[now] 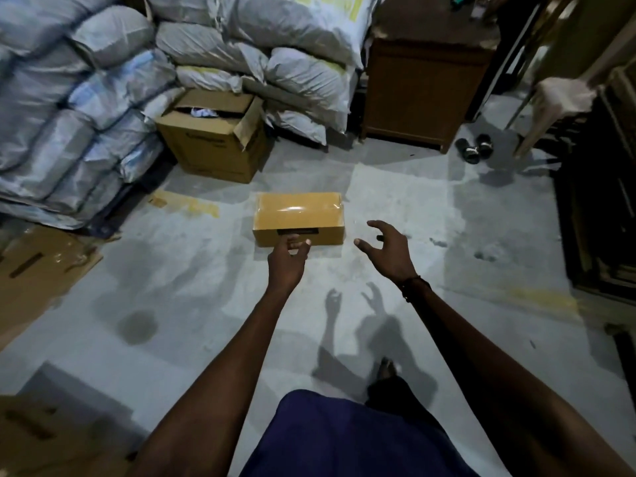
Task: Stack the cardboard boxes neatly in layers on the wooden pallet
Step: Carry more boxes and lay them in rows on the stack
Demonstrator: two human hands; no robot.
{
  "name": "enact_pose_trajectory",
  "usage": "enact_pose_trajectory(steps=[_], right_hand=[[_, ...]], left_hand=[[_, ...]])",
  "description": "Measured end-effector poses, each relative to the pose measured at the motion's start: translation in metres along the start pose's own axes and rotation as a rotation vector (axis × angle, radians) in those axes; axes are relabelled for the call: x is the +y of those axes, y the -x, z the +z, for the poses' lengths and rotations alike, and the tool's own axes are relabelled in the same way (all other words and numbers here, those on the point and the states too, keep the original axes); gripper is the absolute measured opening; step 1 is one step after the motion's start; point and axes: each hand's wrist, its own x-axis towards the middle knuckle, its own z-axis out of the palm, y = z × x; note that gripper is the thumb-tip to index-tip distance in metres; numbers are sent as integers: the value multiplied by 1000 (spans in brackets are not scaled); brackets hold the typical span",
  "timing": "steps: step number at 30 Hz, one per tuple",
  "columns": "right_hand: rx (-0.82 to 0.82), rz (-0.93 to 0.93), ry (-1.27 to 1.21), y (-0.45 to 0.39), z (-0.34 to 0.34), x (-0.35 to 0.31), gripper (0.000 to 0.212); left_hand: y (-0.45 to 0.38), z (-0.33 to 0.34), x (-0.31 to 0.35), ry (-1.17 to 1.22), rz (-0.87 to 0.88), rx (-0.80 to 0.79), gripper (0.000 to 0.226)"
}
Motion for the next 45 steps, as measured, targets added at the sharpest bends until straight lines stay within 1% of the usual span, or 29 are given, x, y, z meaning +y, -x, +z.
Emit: enact_pose_trajectory(steps=[4, 6, 9, 13, 16, 20, 24, 28, 33, 37, 39, 42, 45], right_hand=[[-44, 1, 15, -72, -4, 35, 56], [-75, -18, 54, -119, -8, 53, 57], [-135, -47, 105, -186, -13, 78, 58], [-271, -87, 170, -277, -31, 91, 60], [-405, -117, 229, -340, -42, 91, 63], [-556, -176, 330, -424, -36, 93, 67], [-720, -273, 429, -503, -9, 92, 68], [-893, -374, 547, -590, 35, 97, 74], [-1041, -449, 693, -673, 77, 99, 82], [-1148, -528, 791, -727, 106, 98, 94], [-1212, -556, 819, -749, 121, 93, 100], [-1316, -596, 865, -776, 147, 83, 108], [-1450, -649, 938, -806, 185, 83, 122]], left_hand=[[-53, 34, -8, -36, -45, 31, 32], [-87, 55, -12, -51, -84, 67, 36], [-132, 87, -8, -44, -129, 126, 37], [-186, 132, 11, 4, -196, 215, 34], [-220, 158, 28, 41, -238, 285, 31], [-260, 180, 44, 52, -306, 354, 38], [-308, 196, 38, 32, -367, 398, 46], [-367, 212, 16, 37, -448, 448, 56], [-432, 225, 1, -8, -571, 482, 73], [-470, 230, 4, -74, -614, 462, 83], [-486, 232, 5, -67, -651, 472, 87], [-506, 238, 5, -73, -673, 482, 95], [-530, 250, -6, -88, -698, 479, 107]])
